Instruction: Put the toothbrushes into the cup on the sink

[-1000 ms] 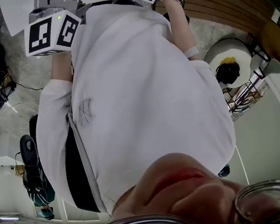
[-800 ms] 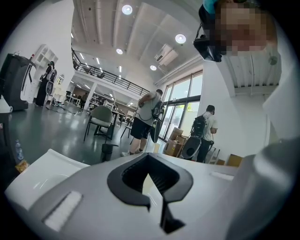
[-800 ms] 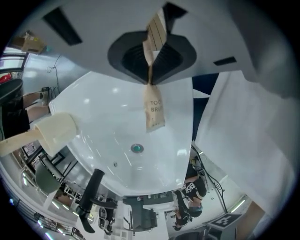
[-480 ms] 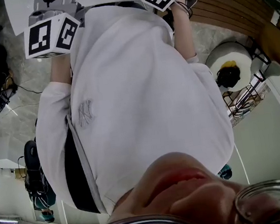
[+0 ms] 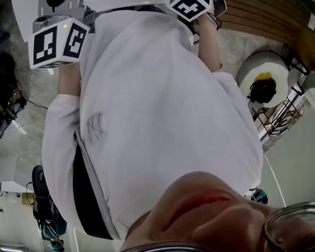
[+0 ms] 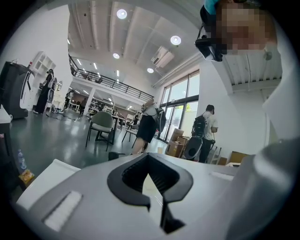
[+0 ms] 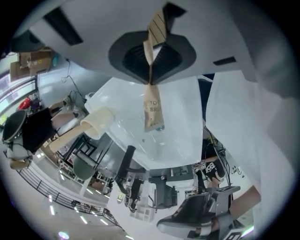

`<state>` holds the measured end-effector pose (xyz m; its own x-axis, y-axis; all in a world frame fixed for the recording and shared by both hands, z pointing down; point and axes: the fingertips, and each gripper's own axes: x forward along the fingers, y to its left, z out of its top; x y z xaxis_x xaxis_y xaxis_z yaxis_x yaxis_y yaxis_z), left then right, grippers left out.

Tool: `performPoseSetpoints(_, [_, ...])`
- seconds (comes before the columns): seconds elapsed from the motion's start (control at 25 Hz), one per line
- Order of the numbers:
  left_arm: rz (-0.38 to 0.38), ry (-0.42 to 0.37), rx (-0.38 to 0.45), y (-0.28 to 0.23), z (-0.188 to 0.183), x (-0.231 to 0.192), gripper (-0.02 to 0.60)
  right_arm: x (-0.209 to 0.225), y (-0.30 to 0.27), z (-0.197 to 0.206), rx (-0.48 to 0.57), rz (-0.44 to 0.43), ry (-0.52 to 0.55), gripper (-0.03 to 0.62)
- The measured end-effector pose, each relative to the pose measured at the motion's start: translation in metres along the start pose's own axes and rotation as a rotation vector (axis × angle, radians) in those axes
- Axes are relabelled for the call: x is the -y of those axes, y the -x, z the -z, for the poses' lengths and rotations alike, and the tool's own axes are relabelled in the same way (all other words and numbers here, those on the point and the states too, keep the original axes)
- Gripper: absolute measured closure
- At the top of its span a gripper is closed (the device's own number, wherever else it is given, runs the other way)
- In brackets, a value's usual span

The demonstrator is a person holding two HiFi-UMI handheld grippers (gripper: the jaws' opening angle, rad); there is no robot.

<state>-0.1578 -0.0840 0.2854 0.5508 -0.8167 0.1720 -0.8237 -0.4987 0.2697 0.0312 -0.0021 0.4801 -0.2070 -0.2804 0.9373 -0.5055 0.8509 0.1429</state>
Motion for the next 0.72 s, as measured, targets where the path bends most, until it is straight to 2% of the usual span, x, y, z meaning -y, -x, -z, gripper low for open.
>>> performPoseSetpoints(0.36, [0.017, -0.006, 0.01, -0.001, -0.005, 0.001, 0.58, 0.02, 0.024, -0.016, 0.116, 0.087, -0.103, 0.574])
performPoseSetpoints(0.6, [0.021, -0.008, 0.016, -0.002, -0.006, 0.003, 0.58, 0.033, 0.045, -0.039, 0.319, 0.075, -0.298, 0.575])
performPoseSetpoints(0.72, [0.027, -0.009, 0.02, -0.004, -0.008, 0.002, 0.58, 0.039, 0.054, -0.048, 0.397, 0.069, -0.347, 0.576])
